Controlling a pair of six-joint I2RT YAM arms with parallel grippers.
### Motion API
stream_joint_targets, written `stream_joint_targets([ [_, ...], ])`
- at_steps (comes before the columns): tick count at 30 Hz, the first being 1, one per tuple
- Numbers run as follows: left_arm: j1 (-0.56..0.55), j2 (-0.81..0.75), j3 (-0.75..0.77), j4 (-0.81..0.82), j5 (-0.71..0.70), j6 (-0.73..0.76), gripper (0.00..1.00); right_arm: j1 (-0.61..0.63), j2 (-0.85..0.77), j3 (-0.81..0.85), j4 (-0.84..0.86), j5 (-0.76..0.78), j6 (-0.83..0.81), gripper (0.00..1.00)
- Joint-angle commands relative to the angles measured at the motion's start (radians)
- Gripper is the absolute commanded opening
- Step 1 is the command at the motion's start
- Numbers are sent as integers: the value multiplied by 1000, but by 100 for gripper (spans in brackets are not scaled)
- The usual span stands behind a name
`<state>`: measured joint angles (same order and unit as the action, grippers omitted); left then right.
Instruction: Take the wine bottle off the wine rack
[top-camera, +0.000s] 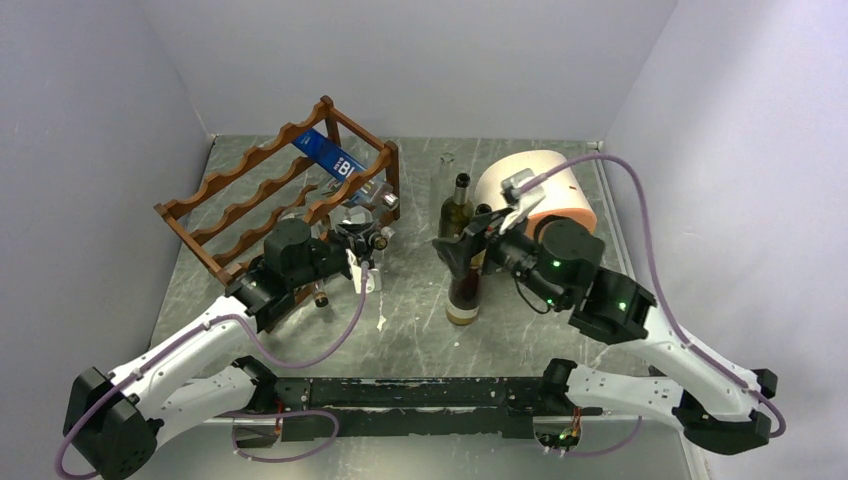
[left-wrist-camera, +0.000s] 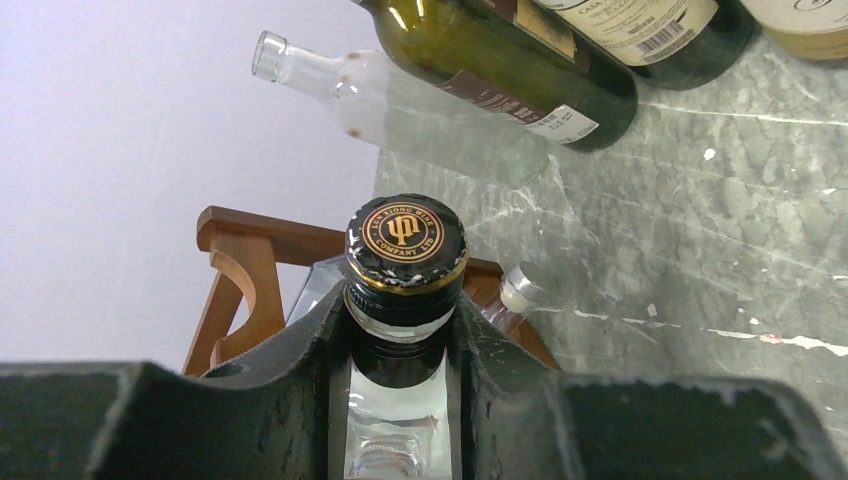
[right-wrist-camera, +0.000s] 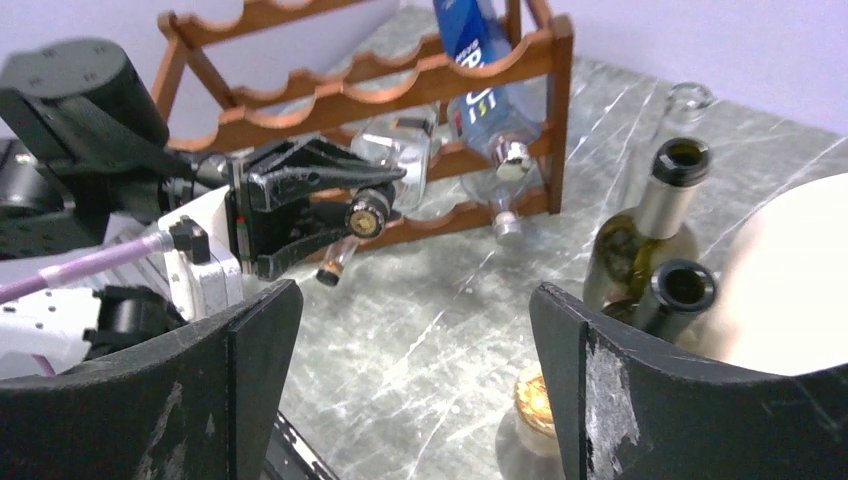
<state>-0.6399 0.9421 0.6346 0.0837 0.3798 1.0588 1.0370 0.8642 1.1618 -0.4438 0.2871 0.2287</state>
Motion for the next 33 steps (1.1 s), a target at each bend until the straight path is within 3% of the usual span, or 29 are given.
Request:
stream_joint_targets([
  [1,-34,-23,72,-35,153,-98,7,2,-47,45,-30,58,4,90],
  [12,-63,-51,173,-99,203,-153,7,3,-1,118,-32,54,-25,92],
  [19,-118,-69,150,-214,204,53,7,2,-18,104,-44,83,-23,93],
  [26,-301,-8,116,-323,-72,137,7,2,-13,81,-27,77,-23,94],
  [33,-432,28,109,-368,-214,69,7,2,-9,71,-23,70,-28,94],
])
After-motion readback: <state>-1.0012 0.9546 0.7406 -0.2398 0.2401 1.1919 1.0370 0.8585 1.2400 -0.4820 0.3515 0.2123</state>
